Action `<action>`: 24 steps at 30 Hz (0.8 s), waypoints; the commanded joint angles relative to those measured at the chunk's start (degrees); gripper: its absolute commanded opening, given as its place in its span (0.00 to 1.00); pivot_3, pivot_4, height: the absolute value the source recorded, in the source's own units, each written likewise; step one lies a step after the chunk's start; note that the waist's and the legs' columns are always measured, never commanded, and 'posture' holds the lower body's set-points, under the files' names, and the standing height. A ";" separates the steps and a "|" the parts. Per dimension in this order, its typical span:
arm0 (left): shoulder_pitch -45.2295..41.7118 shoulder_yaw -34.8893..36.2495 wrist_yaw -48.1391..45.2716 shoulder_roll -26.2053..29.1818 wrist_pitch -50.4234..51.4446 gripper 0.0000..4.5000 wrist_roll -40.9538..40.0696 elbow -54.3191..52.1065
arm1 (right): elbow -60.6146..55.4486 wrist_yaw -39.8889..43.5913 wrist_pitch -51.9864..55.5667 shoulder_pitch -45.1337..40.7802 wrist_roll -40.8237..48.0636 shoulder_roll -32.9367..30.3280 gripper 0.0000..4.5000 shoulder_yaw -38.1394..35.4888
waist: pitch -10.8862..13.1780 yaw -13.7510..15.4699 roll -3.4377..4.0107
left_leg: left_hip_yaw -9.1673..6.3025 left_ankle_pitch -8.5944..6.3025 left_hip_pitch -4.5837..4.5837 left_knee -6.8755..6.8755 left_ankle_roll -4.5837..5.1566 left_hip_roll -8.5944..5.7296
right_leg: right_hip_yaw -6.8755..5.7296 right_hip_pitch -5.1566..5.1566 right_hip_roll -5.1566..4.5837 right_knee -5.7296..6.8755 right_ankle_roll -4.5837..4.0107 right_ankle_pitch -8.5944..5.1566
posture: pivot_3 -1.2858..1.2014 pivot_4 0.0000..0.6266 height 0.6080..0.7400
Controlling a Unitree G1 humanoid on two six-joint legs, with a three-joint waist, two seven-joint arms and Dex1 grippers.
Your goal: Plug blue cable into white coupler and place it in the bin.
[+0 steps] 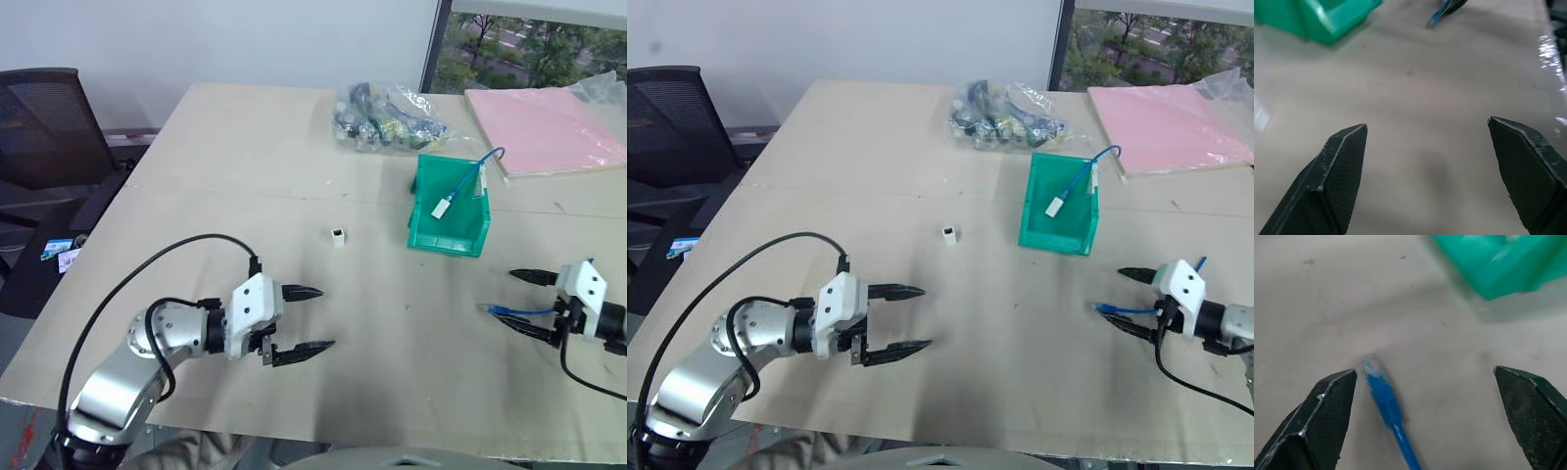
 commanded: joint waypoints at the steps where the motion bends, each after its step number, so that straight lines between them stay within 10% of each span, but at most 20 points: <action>1: -1.96 -0.33 -3.26 1.59 0.69 0.90 -2.35 -2.46 | 1.42 5.20 -0.03 -2.89 -1.12 -2.16 0.99 3.12 | 0.02 -0.13 -0.03 | 0.04 0.05 0.02 0.00 -0.09 0.01 | -0.01 0.00 0.01 0.00 0.00 0.00 | 0.52 0.24 0.91; 8: -0.31 -2.44 -3.51 -0.16 -1.83 0.90 -1.27 -4.77 | 5.75 9.09 -2.59 -6.91 -3.40 -2.66 0.79 5.95 | 0.08 -0.13 -0.11 | 0.26 0.06 0.08 0.06 -0.12 0.05 | 0.13 0.01 -0.01 0.00 0.05 0.03 | 0.52 0.24 0.91; 15: 5.13 -3.88 -1.29 -0.21 -4.97 0.90 1.82 -9.59 | 8.87 10.52 -5.12 -8.33 -4.74 -3.08 0.02 6.46 | 0.08 -0.07 -0.12 | 0.37 -0.02 0.11 0.13 0.02 0.08 | 0.24 0.01 -0.02 0.01 0.10 0.07 | 0.52 0.24 0.91; 24: -2.28 -4.08 -2.09 -0.78 -4.33 0.90 1.35 -3.30 | -1.28 8.62 5.53 -16.12 -4.51 3.93 0.01 15.28 | 0.08 -0.34 -0.12 | 0.35 -0.07 0.17 0.22 0.10 0.23 | 0.22 -0.04 0.12 0.23 0.05 0.12 | 0.52 0.24 0.91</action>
